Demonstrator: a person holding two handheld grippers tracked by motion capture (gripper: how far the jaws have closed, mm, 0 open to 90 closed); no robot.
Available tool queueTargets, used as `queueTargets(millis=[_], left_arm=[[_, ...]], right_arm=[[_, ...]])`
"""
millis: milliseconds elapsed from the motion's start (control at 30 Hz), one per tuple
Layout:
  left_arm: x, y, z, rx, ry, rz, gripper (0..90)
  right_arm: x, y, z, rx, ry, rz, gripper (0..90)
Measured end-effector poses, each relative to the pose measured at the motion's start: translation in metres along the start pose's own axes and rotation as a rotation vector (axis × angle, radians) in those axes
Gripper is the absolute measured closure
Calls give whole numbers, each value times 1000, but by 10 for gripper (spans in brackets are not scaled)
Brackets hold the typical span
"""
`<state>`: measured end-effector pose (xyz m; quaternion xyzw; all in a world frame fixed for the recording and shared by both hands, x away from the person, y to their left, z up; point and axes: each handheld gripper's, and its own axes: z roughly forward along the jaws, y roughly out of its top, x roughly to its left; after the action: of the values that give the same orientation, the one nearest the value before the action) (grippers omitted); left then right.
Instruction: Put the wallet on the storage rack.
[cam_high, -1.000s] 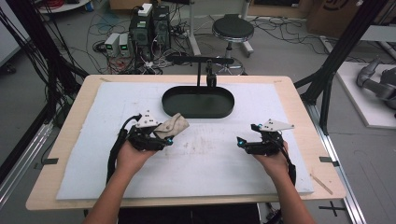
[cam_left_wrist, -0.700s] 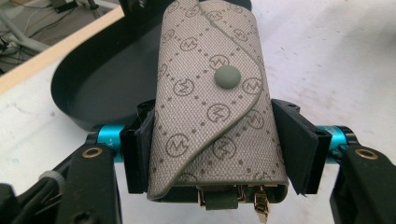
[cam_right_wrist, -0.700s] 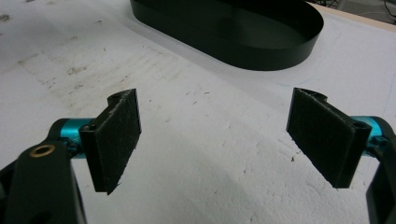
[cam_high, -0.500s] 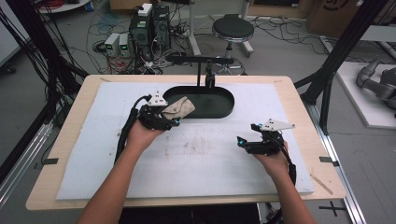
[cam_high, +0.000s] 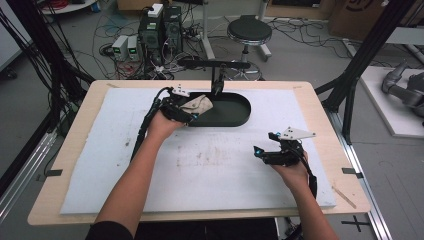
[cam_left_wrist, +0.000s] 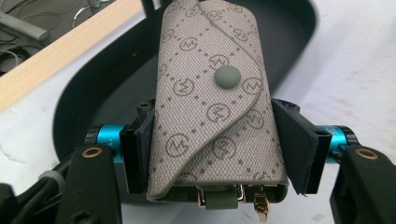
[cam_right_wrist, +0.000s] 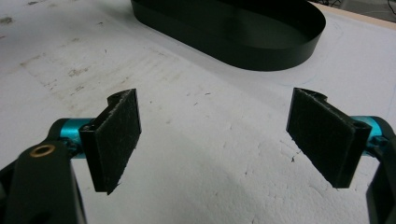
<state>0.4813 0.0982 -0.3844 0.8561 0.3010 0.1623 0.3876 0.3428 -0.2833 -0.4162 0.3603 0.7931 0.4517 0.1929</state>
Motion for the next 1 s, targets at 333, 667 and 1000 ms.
queueTargets(millis=[333, 667, 1000], left_arm=[[18, 8, 34, 42, -15, -10, 365], [22, 6, 60, 88, -8, -11, 365], [24, 5, 66, 141, 8, -24, 349]], right_arm=[[-2, 0, 0, -9, 1, 8, 182], [-3, 0, 1, -11, 6, 12, 182], [-2, 0, 0, -9, 5, 11, 182]])
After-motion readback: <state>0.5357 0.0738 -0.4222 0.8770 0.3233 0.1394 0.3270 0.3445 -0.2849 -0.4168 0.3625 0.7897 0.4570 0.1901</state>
